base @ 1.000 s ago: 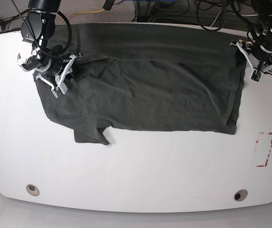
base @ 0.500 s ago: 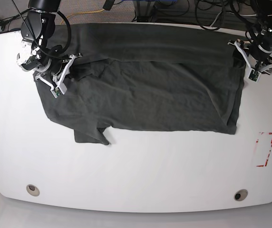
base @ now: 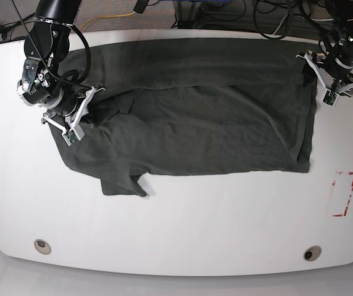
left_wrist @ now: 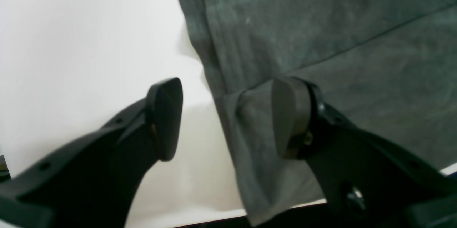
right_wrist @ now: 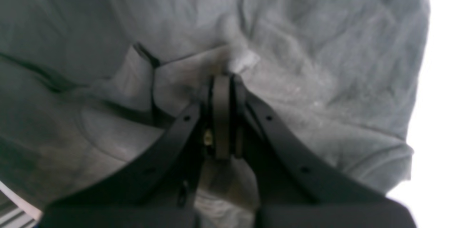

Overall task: Fold the T-shirt properly
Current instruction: 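Slide the right gripper along the side edge away from the base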

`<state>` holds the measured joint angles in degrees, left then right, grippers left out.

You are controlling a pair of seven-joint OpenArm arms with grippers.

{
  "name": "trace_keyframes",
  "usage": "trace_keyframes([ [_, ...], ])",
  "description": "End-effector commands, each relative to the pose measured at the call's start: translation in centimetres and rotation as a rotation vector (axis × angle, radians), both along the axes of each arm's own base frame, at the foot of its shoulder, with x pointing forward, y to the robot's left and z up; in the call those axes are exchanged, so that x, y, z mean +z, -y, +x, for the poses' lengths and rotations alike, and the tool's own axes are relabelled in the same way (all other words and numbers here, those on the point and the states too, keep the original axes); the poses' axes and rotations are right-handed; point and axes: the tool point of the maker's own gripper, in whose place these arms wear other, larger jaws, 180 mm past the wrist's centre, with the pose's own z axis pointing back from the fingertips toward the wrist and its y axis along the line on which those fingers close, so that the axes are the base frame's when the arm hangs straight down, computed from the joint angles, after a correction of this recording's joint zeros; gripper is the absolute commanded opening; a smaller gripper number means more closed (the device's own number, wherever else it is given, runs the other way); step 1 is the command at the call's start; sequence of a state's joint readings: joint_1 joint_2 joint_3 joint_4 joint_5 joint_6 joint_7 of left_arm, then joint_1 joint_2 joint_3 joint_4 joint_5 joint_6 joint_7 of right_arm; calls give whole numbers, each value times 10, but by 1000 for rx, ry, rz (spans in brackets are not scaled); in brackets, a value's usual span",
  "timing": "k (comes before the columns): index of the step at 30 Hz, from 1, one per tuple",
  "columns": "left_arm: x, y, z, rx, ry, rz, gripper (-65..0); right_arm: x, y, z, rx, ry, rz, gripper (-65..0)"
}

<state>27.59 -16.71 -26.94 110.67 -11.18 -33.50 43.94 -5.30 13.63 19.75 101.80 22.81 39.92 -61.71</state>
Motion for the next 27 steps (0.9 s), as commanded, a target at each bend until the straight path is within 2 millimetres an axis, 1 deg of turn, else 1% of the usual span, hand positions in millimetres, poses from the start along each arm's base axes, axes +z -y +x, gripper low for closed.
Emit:
trace_keyframes([
  [1,9,-2,5,-12,32,7,-282,17,-1,14,8,64,9,-650],
  [4,8,-2,5,-12,30,7,-282,18,0,18,6,68,8,-650],
  [8,8,-2,5,-12,30,7,-282,8,1,23,-10,39,36,-650],
  [11,8,-2,4,-12,29,7,-282,-2,3,23,-22,6,52,-650],
  [16,8,-2,4,-12,29,7,-282,-6,5,27,-31,-8,64,-648],
  [20,8,-2,4,-12,29,7,-282,-4,5,31,-31,0,65,-648],
  [22,8,-2,4,-12,27,7,-282,-3,5,31,-31,2,65,-633],
  [24,8,-2,4,-12,27,7,-282,1,3,37,-31,16,69,-572],
  [27,8,-2,4,-12,29,7,-282,0,-1,38,-33,17,79,-488],
])
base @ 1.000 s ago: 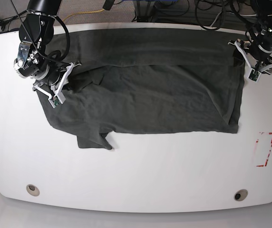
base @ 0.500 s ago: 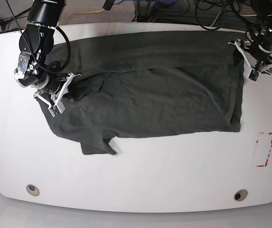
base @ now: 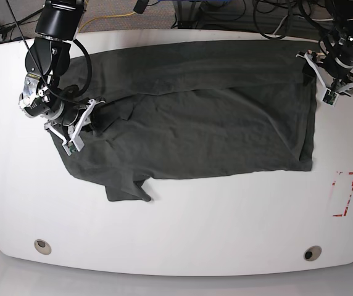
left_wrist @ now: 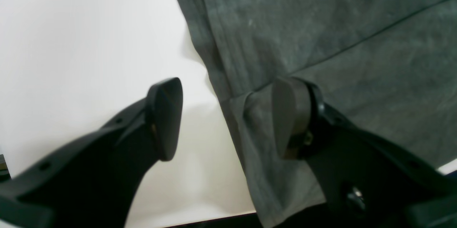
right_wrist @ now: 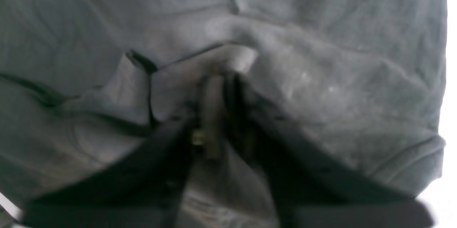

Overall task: Fold the T-shirt properly
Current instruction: 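Slide the right gripper along the side edge away from the base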

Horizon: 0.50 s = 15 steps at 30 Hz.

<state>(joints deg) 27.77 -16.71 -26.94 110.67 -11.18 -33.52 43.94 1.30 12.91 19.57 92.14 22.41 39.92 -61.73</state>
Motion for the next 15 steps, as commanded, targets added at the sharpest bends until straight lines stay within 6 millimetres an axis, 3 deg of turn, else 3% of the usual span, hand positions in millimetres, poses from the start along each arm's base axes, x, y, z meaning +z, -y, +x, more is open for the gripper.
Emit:
trace_keyframes([
  [1,9,-2,6,-11,33,7,-282,15,-2,13,0,60,18,-484],
  [10,9,-2,5,-11,32,7,-282,15,-6,13,3,63,26,-509],
  [12,9,-2,5,-11,32,7,-282,15,-6,13,3,63,26,-560],
  [13,9,-2,5,-11,32,7,-282,14,-6,13,2,57,28,-615],
  [15,8,-2,5,-11,30,7,-282,7,-5,11,-2,37,35,-650],
])
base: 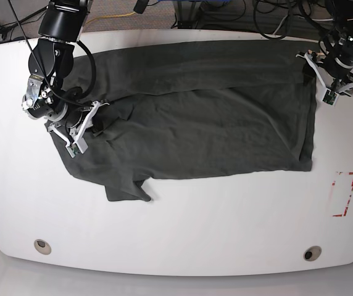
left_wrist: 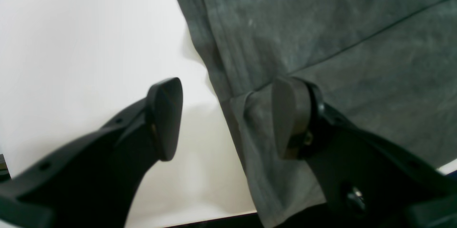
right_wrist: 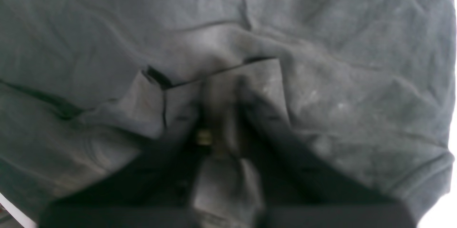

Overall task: Fold the T-shirt properly
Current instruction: 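Slide the right gripper along the side edge away from the base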

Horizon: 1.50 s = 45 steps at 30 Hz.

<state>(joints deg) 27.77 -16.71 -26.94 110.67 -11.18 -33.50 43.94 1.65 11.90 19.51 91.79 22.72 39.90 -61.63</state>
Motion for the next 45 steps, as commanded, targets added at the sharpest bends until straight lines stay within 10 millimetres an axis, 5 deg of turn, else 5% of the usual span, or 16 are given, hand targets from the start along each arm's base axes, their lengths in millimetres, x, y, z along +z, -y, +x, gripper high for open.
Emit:
trace_keyframes([
  [1,8,-2,5,-12,30,7,-282,4,2,8,-5,21,16,-650],
  [4,8,-2,5,-12,30,7,-282,0,5,13,-15,8,25,-579],
  [8,8,-2,5,-12,30,7,-282,0,8,14,-22,10,25,-388],
  [12,8,-2,5,-12,30,7,-282,3,11,18,-26,39,23,-335],
  [23,9,-1,7,-12,35,6,-282,-11,8,18,-35,26,-65,-347],
  [31,9,-1,7,-12,35,6,-282,-11,7,16,-34,24,-64,-625],
  [40,9,-1,7,-12,35,6,-282,-13,11,11,-37,19,-72,-621],
  [45,9,-1,7,-12,35,6,-282,3,9,8,-22,68,-102,-621],
])
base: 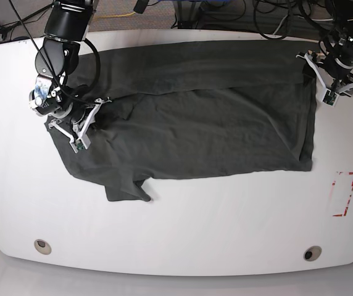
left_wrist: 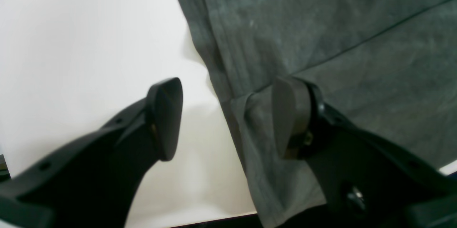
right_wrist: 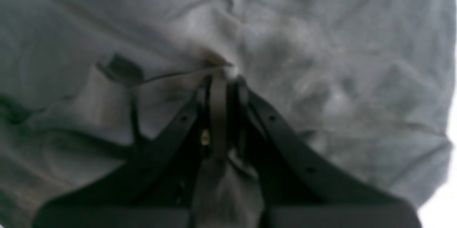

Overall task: Fold the T-shirt properly
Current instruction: 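Slide the right gripper along the side edge away from the base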

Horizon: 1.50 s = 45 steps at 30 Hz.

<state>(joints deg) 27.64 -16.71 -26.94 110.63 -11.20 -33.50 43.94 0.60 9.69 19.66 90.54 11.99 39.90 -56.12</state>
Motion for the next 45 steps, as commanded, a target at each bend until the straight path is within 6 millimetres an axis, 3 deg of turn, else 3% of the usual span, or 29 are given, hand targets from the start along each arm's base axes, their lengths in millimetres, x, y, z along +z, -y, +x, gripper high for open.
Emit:
trace_keyframes([
  [1,9,-1,6,-12,33,7,-282,24,1,11,11,83,-13,-621],
  [14,4,9,6,-39,22,-6,-282,24,3,8,14,55,-37,-615],
  [21,4,9,6,-39,22,-6,-282,23,2,8,14,54,-35,-496],
  [29,4,9,5,-39,19,-6,-282,23,2,8,16,54,-33,-645],
  [35,4,9,5,-39,19,-6,-282,28,2,9,19,69,-41,-650],
  [45,3,9,4,-39,15,-6,-282,70,5,13,34,155,-127,-650],
])
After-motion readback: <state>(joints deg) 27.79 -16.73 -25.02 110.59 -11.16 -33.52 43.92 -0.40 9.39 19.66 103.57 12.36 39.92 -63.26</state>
